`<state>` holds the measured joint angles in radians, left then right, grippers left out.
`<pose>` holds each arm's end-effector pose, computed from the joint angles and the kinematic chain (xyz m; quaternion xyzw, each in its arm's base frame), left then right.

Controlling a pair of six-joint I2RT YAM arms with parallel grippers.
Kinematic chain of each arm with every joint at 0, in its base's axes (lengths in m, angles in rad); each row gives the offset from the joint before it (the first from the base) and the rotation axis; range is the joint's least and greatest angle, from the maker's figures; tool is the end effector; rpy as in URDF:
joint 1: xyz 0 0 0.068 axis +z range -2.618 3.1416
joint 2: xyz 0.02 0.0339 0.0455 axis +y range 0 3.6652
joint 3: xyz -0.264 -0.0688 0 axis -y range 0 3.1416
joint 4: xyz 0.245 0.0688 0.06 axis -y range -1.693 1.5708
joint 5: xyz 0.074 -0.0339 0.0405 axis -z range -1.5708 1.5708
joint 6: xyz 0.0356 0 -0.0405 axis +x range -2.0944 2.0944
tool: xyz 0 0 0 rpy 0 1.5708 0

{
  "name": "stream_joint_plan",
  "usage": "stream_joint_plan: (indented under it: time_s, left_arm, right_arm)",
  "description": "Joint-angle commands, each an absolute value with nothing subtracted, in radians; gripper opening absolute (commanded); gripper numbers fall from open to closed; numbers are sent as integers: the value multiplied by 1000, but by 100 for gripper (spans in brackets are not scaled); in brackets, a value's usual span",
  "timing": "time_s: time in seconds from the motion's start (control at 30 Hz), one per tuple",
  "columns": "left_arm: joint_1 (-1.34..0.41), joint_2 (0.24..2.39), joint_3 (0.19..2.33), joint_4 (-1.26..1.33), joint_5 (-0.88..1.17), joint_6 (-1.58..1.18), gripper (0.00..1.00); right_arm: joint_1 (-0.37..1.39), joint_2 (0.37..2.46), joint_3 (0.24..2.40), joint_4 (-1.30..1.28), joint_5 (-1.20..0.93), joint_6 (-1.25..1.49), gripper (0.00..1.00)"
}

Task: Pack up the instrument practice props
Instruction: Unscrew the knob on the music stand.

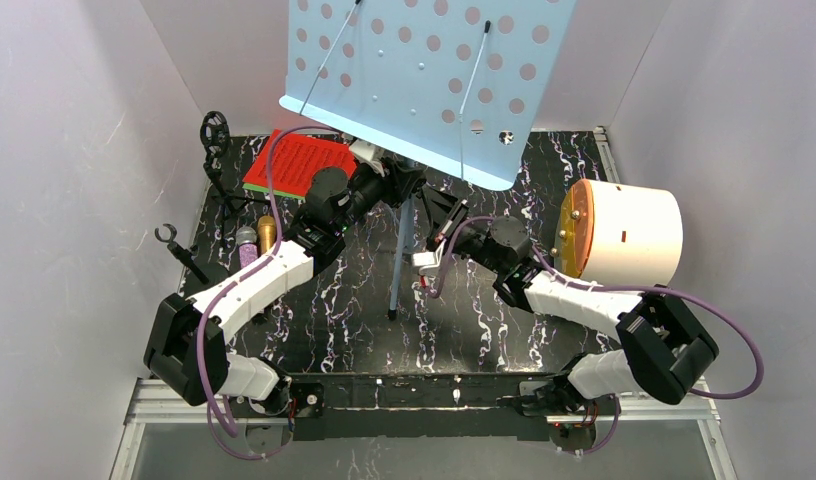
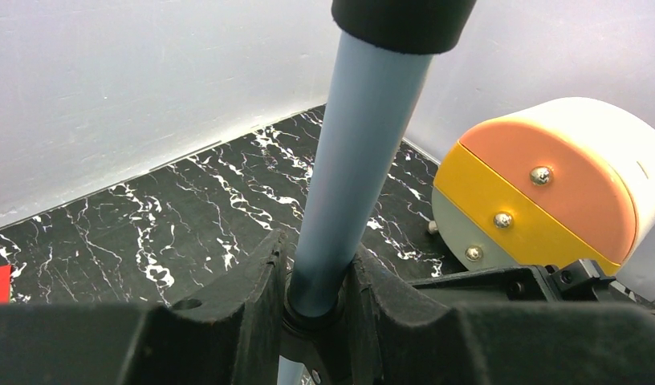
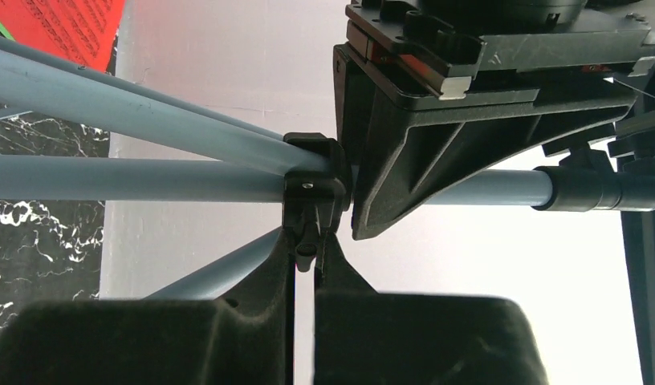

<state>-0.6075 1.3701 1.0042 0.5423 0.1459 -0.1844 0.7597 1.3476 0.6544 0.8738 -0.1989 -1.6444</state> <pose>0.2640 -0.1898 0.3597 0.1891 0.6144 -0.3381 0.6874 0.2094 0.2086 0.2801 -0.6219 0.1586 -0.2697 0.7179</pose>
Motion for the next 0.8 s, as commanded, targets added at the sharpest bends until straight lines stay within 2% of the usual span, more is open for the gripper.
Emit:
stream_joint_plan:
  time_s: [0.0, 0.07, 0.17, 0.27, 0.33, 0.53, 0.63, 0.77]
  left_arm:
    - [-600, 1398, 984, 334, 124, -239, 0]
    - [-600, 1393, 982, 334, 120, -237, 0]
    - [-600, 1388, 979, 339, 113, -235, 0]
    - [-600, 1392, 979, 345, 120, -238, 0]
    - [-600, 1397, 980, 345, 128, -239, 0]
    - [-600, 1400, 981, 349, 130, -239, 0]
    - [-600, 1401, 981, 351, 135, -239, 0]
    - [-600, 1404, 983, 355, 138, -242, 0]
  right_arm:
    - [726, 1328, 646, 980, -129, -1611, 13]
    - [726, 1305, 632, 980, -158, -1470, 23]
    - [722, 1266, 616, 996, -188, -1188, 30]
    - [700, 1236, 570, 1081, -231, -888, 48]
    - [685, 1212, 559, 1099, -233, -666, 54]
    - [679, 1180, 540, 1168, -105, -57, 72]
    - [678, 1190, 594, 1084, 6, 214, 75]
    - [676, 1227, 703, 842, 111, 516, 76]
